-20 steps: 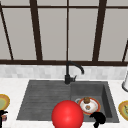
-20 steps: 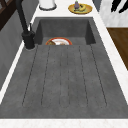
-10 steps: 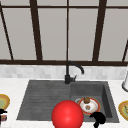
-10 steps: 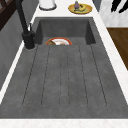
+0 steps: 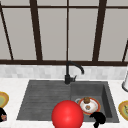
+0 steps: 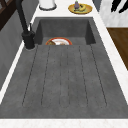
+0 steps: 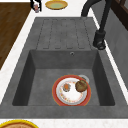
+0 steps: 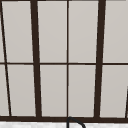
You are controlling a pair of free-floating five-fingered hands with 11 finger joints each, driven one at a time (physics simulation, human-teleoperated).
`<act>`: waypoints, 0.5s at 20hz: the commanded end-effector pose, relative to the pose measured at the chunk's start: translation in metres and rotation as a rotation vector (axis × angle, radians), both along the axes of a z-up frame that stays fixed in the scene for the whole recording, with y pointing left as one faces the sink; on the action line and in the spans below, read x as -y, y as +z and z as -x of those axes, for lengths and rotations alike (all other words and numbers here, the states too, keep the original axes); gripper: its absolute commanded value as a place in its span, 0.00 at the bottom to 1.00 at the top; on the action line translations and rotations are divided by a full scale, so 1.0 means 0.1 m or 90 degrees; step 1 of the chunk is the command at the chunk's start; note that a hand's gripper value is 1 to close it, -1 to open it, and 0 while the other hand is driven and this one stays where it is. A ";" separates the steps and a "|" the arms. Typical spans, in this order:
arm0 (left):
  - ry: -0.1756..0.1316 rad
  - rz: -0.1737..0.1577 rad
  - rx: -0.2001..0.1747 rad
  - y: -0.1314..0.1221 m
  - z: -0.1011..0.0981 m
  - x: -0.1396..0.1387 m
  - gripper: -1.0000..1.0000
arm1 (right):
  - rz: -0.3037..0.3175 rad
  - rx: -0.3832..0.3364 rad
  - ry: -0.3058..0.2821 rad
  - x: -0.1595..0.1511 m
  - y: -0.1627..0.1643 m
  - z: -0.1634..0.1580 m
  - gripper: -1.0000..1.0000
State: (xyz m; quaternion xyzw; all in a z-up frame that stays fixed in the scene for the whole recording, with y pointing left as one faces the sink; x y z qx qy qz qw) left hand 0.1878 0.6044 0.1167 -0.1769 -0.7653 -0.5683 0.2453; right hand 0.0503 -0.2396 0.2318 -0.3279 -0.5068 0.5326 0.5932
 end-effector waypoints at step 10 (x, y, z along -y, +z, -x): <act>0.031 0.011 -0.017 0.02 -0.09 0.03 1.00 | 0.000 0.000 0.000 0.00 0.00 0.00 0.50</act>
